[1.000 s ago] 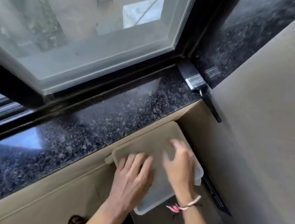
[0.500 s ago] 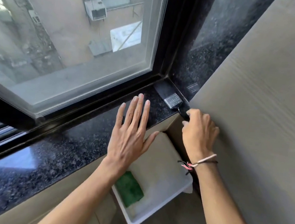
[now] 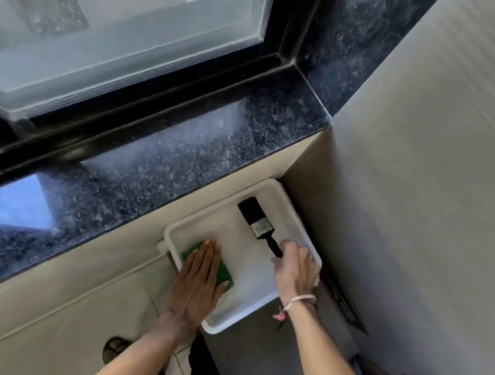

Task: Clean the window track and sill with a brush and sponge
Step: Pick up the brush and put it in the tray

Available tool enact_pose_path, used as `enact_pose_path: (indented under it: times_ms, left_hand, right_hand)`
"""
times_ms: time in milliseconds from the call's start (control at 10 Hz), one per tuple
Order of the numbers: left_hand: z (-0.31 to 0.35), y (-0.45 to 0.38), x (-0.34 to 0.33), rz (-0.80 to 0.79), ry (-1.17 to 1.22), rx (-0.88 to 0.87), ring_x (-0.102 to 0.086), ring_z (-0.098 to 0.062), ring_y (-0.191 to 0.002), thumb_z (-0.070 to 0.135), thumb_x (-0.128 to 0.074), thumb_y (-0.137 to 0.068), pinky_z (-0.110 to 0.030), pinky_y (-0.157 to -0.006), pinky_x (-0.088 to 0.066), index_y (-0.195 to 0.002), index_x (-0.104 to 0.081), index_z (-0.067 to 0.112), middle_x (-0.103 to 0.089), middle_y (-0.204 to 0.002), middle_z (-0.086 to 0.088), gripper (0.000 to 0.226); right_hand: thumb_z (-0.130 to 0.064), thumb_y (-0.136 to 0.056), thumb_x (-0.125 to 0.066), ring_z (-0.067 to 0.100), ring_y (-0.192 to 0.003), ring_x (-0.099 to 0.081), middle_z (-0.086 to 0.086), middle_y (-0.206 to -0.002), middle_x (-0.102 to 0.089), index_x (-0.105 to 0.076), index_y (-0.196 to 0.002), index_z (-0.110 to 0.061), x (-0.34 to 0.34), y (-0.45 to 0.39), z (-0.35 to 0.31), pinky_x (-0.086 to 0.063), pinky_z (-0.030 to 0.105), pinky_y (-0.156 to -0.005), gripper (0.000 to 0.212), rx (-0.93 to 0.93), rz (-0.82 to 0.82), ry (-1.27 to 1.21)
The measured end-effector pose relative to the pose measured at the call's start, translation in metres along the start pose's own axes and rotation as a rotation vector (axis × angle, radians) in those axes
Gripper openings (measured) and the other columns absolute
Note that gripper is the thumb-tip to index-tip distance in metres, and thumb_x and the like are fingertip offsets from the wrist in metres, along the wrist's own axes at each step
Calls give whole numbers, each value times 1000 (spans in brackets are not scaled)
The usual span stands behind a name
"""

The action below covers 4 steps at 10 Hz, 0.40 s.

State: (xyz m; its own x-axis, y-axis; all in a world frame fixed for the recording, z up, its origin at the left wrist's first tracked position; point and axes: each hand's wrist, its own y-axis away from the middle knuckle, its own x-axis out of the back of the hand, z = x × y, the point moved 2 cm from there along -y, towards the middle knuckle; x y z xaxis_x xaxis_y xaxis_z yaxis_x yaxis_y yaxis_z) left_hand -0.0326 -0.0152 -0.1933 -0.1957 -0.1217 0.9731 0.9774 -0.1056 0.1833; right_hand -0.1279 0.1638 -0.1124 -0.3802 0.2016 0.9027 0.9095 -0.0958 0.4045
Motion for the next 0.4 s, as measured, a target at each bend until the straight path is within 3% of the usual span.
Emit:
enact_pose_path:
  times_ms: [100,200,300,400]
  left_hand:
    - [-4,-3,2,-37,-21,4,-59,-37,-136,51,-39,-95,-43,-114,-31,-144,-54,-8,-54,-152,-24,78]
    - [-2,3,13,-26,-15,-28,-59,-35,-137,53,-38,-96,-43,-119,-39,-144,-55,-6,-50,-155,-20,78]
    - [-3,4,43,10,35,-110,-52,-34,-144,52,-39,-100,-49,-113,-51,-151,-48,-3,-41,-161,-20,76]
    - [-6,1,109,185,28,-139,-43,-35,-150,48,-45,-104,-49,-114,-49,-155,-42,-4,-40,-163,-23,73]
  right_hand:
    - [-15,-97,-61,37,-110,-65,17,-116,-69,-64,-112,-7,-22,-24,0,-48,38,-82,17,38,-60,84]
    - [-8,-97,-54,37,-106,-66,18,-113,-69,-62,-108,-5,-36,-29,5,-47,39,-78,14,110,-73,121]
    - [-10,-97,-54,36,-108,-66,16,-116,-69,-60,-109,-6,-29,-27,6,-49,39,-78,14,159,-112,169]
    - [-6,-93,-56,36,-103,-69,15,-111,-71,-62,-107,-8,3,-9,-7,-52,40,-71,15,277,25,203]
